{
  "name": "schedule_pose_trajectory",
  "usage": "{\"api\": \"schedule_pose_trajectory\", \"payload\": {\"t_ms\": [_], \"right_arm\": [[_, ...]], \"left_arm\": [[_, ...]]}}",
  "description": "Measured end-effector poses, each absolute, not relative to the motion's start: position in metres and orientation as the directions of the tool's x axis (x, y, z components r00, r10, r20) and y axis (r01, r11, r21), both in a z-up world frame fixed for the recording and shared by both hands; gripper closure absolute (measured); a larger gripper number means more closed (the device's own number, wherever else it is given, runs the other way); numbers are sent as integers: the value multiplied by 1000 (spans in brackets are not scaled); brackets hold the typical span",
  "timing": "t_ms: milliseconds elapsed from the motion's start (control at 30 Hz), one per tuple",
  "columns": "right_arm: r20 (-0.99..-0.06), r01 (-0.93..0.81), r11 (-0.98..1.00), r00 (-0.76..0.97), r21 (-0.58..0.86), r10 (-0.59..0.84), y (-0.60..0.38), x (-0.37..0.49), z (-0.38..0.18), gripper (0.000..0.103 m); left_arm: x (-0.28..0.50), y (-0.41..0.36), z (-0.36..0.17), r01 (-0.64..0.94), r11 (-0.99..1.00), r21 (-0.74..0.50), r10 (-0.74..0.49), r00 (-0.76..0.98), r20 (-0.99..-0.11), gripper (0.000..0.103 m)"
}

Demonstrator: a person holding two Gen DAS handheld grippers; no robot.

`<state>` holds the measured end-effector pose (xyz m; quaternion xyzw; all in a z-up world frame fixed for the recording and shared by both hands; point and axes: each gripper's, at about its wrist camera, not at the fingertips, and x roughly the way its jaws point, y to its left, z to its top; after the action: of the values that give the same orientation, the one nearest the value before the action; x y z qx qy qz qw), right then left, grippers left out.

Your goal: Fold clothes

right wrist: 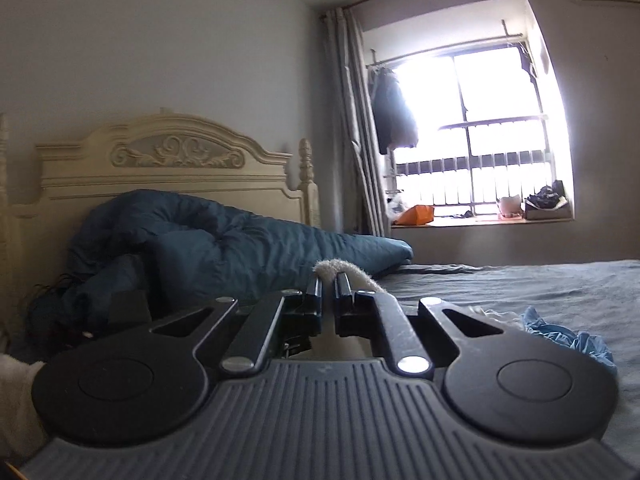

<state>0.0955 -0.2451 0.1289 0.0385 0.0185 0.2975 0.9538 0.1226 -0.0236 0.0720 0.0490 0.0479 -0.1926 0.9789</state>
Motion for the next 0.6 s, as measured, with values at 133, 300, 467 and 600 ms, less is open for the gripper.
{"api": "schedule_pose_trajectory", "payload": {"t_ms": [133,300,467,600], "right_arm": [[-8,-604,788,793,119,609,-254,18,128,99],[-50,-603,785,788,142,614,-265,-75,100,99],[-104,-499,830,839,249,535,-289,-131,46,99],[-206,-356,865,872,355,444,-310,-147,-15,98]], "left_arm": [[54,-24,71,441,897,24,-435,891,-132,102],[-23,-29,54,498,867,12,-490,857,-159,102],[-58,-37,18,511,860,-20,-500,833,-235,102],[-65,-36,-16,486,873,-41,-475,829,-296,99]]}}
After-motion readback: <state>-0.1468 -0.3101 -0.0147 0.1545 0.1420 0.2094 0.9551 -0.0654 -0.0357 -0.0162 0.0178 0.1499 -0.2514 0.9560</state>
